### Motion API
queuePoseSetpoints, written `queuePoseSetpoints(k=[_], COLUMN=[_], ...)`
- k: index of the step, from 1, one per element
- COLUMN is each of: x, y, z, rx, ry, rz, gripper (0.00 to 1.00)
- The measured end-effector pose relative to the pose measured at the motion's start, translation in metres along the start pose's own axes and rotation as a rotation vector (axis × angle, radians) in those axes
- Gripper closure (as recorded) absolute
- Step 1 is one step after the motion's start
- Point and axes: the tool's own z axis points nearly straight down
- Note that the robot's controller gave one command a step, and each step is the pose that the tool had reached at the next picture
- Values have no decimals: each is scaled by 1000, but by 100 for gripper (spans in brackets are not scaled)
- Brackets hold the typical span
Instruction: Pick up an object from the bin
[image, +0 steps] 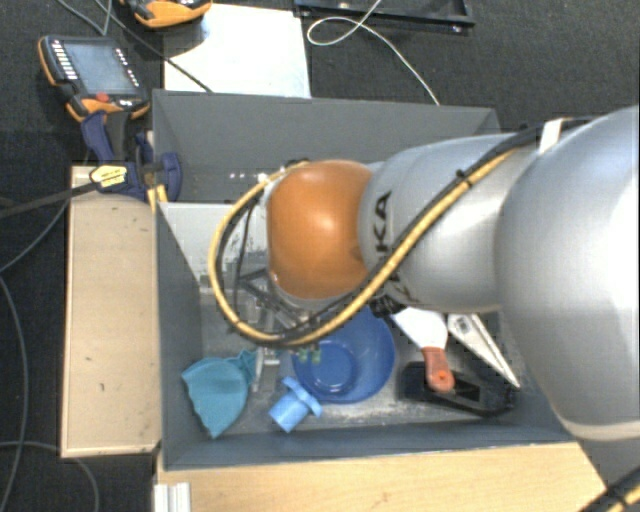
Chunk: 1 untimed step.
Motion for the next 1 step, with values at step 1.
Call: queuePoseSetpoints(k=[1], x=[-2], y=[-1], z=[-5], rx=[-2], ry=[-8], rz=[6], gripper=[0])
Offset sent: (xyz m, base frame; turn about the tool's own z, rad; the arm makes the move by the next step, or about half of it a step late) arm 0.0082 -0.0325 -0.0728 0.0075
